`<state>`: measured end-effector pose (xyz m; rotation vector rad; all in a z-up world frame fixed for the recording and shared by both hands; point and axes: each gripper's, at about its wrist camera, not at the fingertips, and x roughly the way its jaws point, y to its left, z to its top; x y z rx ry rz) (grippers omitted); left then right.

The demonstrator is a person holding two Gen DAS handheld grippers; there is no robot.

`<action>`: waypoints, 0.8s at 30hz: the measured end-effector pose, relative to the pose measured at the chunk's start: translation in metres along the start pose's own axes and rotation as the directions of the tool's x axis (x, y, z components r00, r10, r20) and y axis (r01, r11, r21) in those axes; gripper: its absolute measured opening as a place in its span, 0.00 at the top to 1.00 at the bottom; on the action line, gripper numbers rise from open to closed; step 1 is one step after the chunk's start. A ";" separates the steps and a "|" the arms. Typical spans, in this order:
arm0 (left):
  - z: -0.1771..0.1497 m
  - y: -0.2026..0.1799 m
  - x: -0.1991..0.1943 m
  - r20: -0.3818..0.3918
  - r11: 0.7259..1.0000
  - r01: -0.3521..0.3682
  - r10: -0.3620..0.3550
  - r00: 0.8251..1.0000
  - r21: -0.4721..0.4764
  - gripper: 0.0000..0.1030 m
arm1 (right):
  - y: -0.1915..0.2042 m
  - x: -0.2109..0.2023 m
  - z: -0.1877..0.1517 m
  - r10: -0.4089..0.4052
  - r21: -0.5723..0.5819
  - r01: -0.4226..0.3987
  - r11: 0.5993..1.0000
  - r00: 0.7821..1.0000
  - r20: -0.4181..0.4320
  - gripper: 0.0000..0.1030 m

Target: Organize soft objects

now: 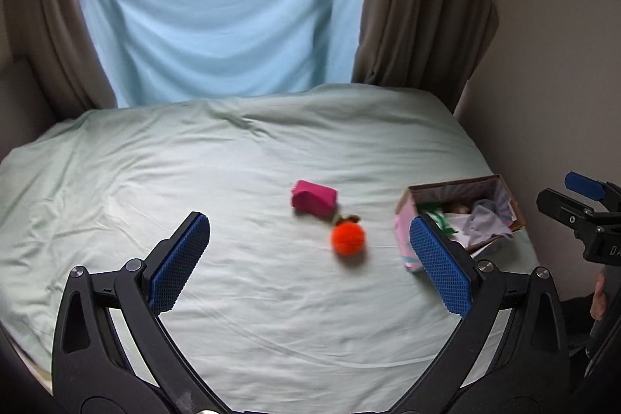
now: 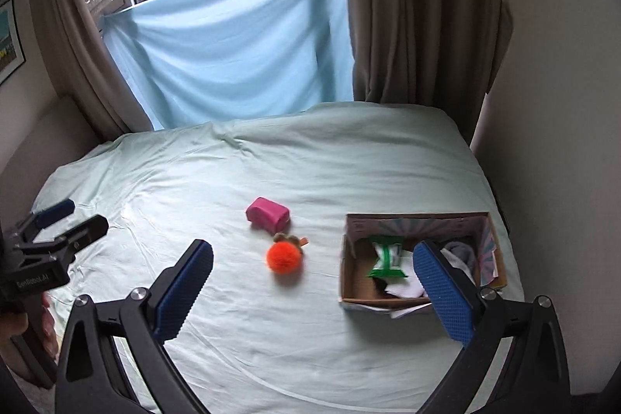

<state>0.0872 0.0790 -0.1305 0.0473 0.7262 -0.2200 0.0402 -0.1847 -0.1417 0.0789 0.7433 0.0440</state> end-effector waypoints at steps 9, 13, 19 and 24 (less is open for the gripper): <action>0.000 0.057 0.023 0.009 0.994 0.030 -0.032 0.999 0.107 0.00 | 0.055 0.031 -0.012 -0.048 0.076 0.048 0.996 0.999 -0.003 0.00; 0.007 0.070 0.052 -0.026 0.986 0.072 -0.069 0.997 0.148 0.00 | 0.072 0.056 -0.019 -0.058 0.111 0.061 0.992 0.998 -0.029 0.00; 0.016 0.072 0.115 -0.089 0.971 0.139 -0.124 0.988 0.194 0.00 | 0.083 0.105 -0.030 -0.085 0.134 0.095 0.986 0.993 -0.082 0.00; 0.026 0.057 0.176 -0.169 0.938 0.205 -0.162 0.972 0.279 0.00 | 0.080 0.155 -0.034 -0.084 0.144 0.105 0.984 0.986 -0.143 0.00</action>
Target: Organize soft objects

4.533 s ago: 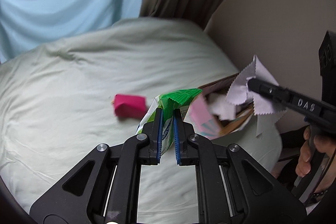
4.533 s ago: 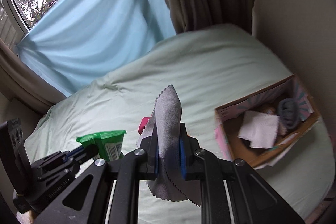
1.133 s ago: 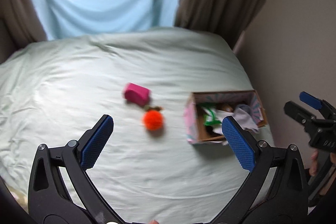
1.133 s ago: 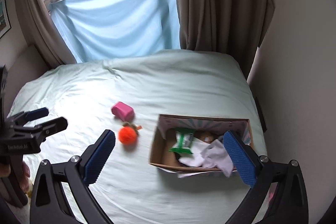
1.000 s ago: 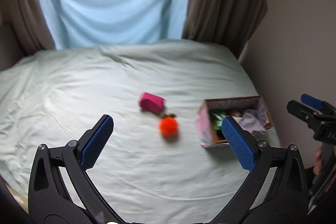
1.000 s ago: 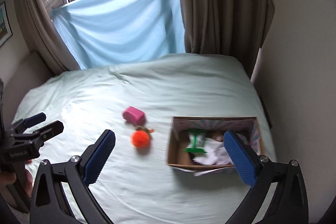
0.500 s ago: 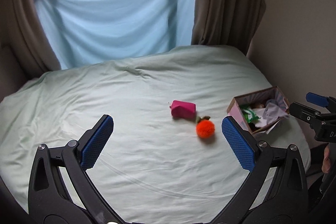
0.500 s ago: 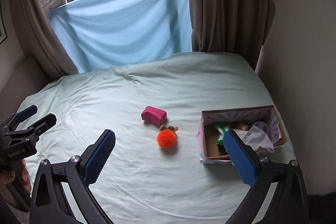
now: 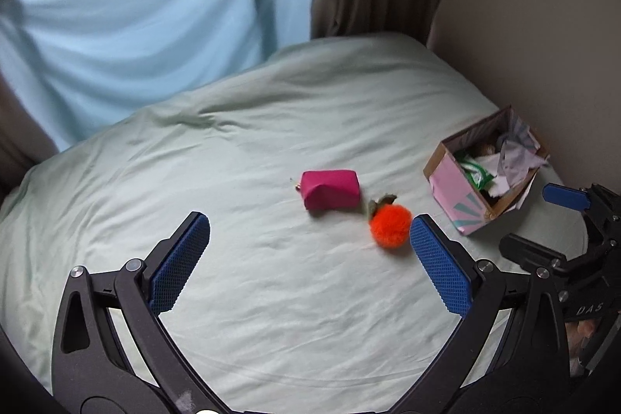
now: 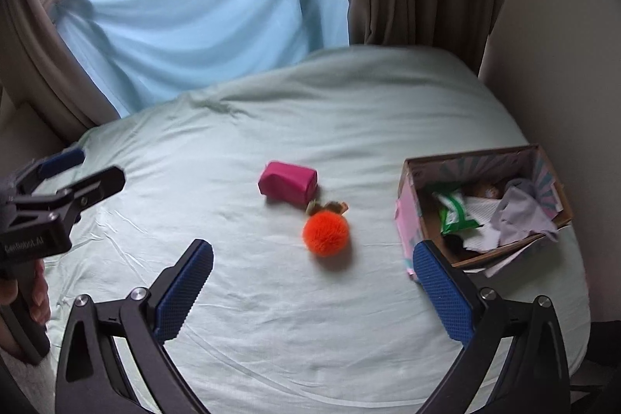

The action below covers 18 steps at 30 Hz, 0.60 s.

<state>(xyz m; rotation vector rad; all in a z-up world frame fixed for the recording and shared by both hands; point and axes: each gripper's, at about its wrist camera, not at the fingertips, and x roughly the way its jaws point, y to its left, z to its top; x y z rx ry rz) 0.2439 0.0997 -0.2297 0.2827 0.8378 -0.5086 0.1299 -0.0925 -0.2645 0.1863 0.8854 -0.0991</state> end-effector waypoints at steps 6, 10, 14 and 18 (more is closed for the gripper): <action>0.027 -0.003 0.077 -0.084 0.990 0.064 -0.053 0.995 0.128 0.00 | -0.003 0.059 0.008 -0.014 0.025 0.016 1.000 0.998 -0.065 0.00; 0.038 -0.012 0.133 -0.145 0.967 0.112 -0.080 0.986 0.227 0.00 | -0.008 0.099 0.012 -0.017 0.022 0.019 1.000 0.994 -0.105 0.00; 0.043 -0.024 0.193 -0.217 0.929 0.162 -0.092 0.972 0.333 0.00 | -0.017 0.143 0.010 -0.011 0.035 0.017 0.999 0.988 -0.153 0.00; 0.041 -0.034 0.244 -0.290 0.881 0.219 -0.098 0.952 0.419 0.00 | -0.025 0.176 0.005 -0.009 0.056 0.020 0.998 0.981 -0.195 0.00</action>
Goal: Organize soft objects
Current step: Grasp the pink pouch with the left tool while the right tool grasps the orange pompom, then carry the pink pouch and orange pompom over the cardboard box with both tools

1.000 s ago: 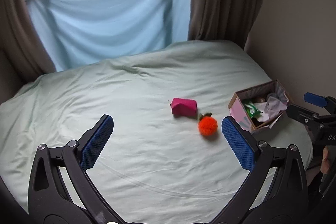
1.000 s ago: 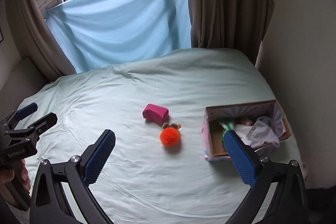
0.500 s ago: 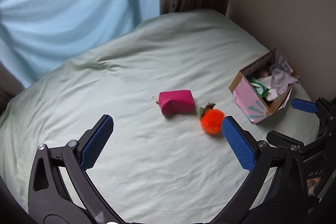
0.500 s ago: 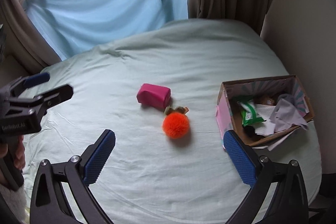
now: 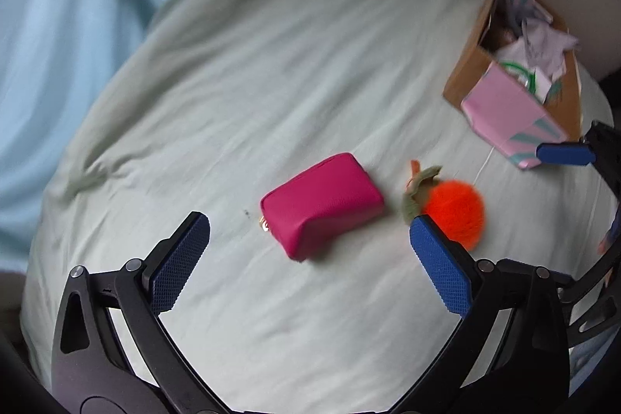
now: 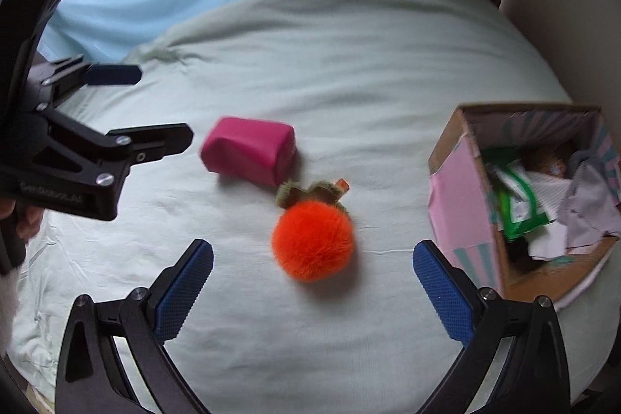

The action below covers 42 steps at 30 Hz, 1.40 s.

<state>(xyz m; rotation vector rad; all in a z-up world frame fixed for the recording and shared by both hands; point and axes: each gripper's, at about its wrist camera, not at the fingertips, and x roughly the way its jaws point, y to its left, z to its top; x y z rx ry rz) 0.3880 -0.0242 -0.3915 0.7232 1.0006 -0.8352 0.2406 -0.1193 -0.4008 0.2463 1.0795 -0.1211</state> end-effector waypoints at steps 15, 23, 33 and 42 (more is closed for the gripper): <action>0.010 -0.024 0.121 -0.177 0.898 0.184 -0.121 0.977 0.399 0.00 | -0.010 0.080 0.000 -0.002 0.028 0.004 1.000 0.998 -0.066 0.11; -0.001 -0.027 0.136 -0.161 0.899 0.179 -0.124 0.979 0.398 0.21 | -0.007 0.101 0.001 0.015 0.000 -0.015 1.000 0.996 -0.090 0.46; -0.009 -0.018 0.112 -0.119 0.931 0.129 -0.094 0.988 0.340 0.49 | -0.005 0.091 0.002 0.026 -0.030 -0.028 0.999 0.999 -0.047 0.67; -0.024 -0.007 0.043 -0.063 0.964 0.071 -0.057 0.996 0.255 0.52 | -0.006 0.030 -0.008 0.043 -0.043 -0.042 0.998 0.999 0.026 0.67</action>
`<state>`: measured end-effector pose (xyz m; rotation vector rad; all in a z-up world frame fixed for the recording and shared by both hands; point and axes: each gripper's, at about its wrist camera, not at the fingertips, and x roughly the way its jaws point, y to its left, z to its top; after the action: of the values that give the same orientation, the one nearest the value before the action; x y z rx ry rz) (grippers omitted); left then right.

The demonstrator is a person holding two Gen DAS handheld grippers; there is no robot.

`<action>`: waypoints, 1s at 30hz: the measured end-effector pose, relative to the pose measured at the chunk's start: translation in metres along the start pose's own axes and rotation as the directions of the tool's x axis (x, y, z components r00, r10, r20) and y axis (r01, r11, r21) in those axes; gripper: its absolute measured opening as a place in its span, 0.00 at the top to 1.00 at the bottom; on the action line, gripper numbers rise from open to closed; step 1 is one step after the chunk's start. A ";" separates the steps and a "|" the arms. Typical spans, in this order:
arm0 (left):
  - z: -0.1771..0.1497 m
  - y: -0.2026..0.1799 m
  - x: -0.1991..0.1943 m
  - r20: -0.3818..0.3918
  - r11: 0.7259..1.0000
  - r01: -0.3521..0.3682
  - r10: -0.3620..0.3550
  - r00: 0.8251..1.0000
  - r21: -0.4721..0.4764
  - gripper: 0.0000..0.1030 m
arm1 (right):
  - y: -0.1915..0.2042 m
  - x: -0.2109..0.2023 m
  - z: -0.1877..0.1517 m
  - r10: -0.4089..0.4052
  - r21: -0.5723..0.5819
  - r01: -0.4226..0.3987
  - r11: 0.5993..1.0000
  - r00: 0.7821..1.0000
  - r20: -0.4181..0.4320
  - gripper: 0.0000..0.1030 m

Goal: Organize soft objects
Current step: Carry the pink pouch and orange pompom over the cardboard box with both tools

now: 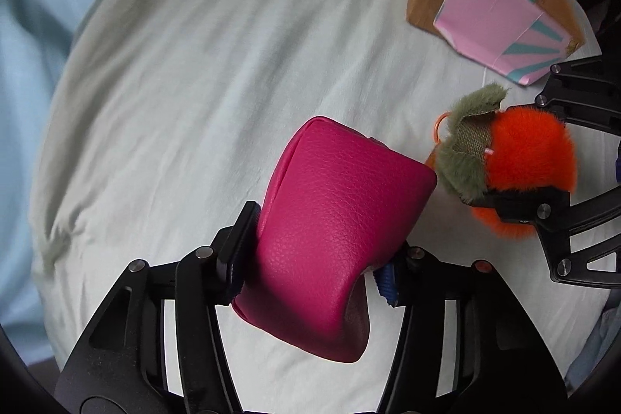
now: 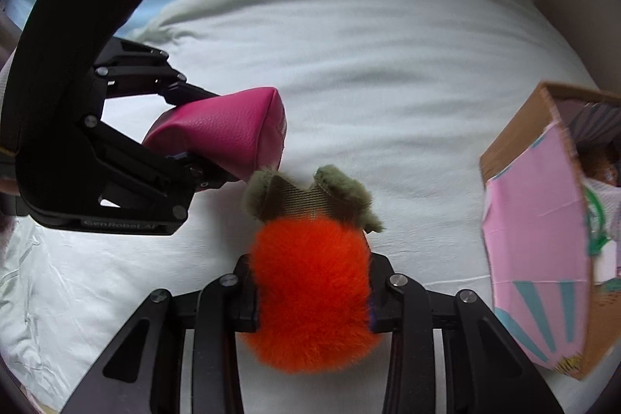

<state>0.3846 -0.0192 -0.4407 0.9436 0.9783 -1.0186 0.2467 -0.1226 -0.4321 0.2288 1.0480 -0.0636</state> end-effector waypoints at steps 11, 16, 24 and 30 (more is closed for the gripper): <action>0.009 -0.035 -0.136 0.085 0.986 -0.122 0.132 0.988 -0.109 0.53 | -0.005 -0.121 -0.014 0.020 -0.019 -0.018 1.000 0.991 0.135 0.67; 0.032 -0.067 -0.190 0.144 0.978 -0.159 0.177 0.974 -0.134 0.53 | -0.012 -0.180 -0.017 0.015 -0.040 -0.008 0.999 0.983 0.183 0.67; 0.078 -0.115 -0.251 0.210 0.970 -0.170 0.206 0.956 -0.176 0.53 | -0.045 -0.250 0.003 -0.004 -0.039 0.015 0.999 0.967 0.253 0.67; 0.130 -0.146 -0.265 0.224 0.954 -0.179 0.234 0.946 -0.240 0.53 | -0.098 -0.283 0.019 0.001 -0.058 0.016 0.998 0.960 0.280 0.67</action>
<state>0.2125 -0.1155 -0.1770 0.7000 0.7436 -0.8112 0.1058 -0.2381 -0.1932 0.1565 0.7667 -0.0693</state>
